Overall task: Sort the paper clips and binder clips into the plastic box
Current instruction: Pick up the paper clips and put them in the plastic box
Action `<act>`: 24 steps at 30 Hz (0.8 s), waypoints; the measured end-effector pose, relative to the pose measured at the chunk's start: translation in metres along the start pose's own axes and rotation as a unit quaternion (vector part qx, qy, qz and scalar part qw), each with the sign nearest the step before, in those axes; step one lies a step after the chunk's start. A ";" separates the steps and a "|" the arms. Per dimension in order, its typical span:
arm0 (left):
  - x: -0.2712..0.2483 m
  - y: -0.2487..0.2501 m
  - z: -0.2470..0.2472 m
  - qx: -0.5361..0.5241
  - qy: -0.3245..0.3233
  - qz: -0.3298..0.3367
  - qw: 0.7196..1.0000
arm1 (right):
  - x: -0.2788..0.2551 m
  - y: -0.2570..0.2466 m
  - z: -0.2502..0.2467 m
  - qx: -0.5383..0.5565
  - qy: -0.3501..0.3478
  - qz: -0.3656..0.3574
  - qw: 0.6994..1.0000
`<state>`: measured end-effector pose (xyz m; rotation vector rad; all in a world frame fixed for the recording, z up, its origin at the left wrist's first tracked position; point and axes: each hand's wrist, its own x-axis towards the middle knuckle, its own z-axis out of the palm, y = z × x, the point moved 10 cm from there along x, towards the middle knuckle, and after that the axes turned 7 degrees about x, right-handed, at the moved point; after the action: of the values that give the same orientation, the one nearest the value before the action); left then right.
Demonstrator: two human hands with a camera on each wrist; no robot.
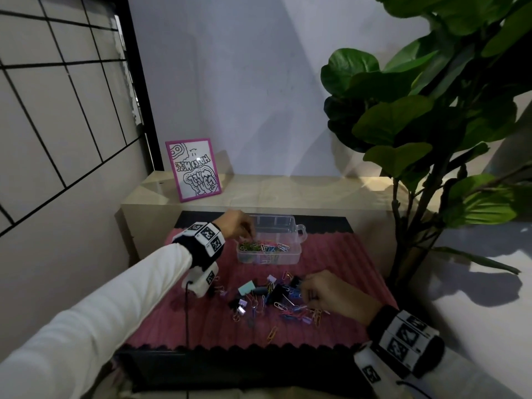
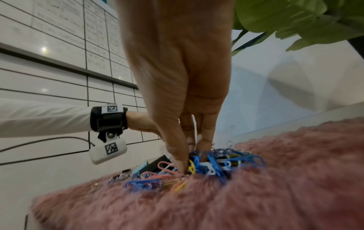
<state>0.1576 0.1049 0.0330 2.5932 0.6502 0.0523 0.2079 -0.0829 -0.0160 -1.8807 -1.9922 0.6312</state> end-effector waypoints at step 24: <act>-0.105 0.040 0.074 0.133 -0.070 0.026 0.988 | 0.123 0.012 -0.074 0.090 0.160 0.144 0.972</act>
<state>0.0922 -0.0055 -0.0071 2.8372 0.5713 -0.2112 0.2479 0.0471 0.0330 -2.0274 -1.4299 0.5216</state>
